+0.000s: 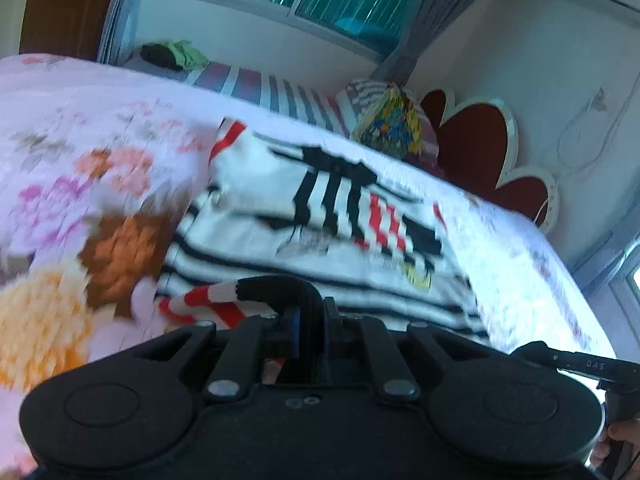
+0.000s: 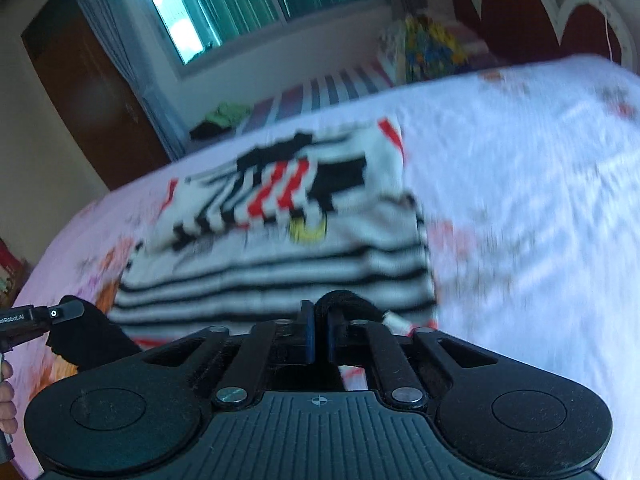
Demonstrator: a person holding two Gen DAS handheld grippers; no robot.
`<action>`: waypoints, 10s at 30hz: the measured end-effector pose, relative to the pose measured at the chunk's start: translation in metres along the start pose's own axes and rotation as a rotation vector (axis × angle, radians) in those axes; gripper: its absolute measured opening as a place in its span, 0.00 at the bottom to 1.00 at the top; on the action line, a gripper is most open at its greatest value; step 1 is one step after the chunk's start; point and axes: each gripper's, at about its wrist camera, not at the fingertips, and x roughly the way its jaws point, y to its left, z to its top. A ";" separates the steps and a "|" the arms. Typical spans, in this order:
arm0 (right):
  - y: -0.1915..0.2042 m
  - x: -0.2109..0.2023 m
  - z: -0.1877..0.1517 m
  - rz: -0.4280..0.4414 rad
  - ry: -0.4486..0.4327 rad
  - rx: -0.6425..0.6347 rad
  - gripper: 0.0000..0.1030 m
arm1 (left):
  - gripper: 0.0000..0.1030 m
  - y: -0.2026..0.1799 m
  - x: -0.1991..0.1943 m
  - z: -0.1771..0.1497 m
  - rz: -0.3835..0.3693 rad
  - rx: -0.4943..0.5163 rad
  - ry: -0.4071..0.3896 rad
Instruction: Fold small clothes
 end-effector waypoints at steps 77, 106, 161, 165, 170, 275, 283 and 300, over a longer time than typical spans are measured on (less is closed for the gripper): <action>0.005 0.261 0.163 -0.018 -0.029 -0.328 0.45 | 0.41 -0.016 0.217 0.137 0.237 0.193 -0.020; 0.039 0.251 0.093 -0.085 0.029 -0.376 0.48 | 0.57 -0.014 0.172 0.066 0.271 0.254 0.036; 0.073 0.282 0.108 -0.103 0.065 -0.344 0.48 | 0.71 0.007 0.214 0.100 0.320 0.088 0.064; 0.073 0.287 0.106 -0.102 0.071 -0.374 0.48 | 0.69 0.002 0.207 0.103 0.325 0.095 0.073; 0.067 0.262 0.111 -0.043 0.024 -0.310 0.48 | 0.71 0.001 0.179 0.102 0.292 0.032 0.063; -0.078 0.213 0.127 0.156 0.033 0.139 0.28 | 0.75 -0.121 0.229 0.058 0.030 0.255 0.086; -0.081 0.167 0.122 0.089 -0.135 0.044 0.23 | 0.72 -0.150 0.217 0.056 -0.010 0.330 0.049; -0.112 0.139 0.081 0.030 0.010 0.142 0.27 | 0.75 -0.140 0.227 0.035 0.015 0.304 0.140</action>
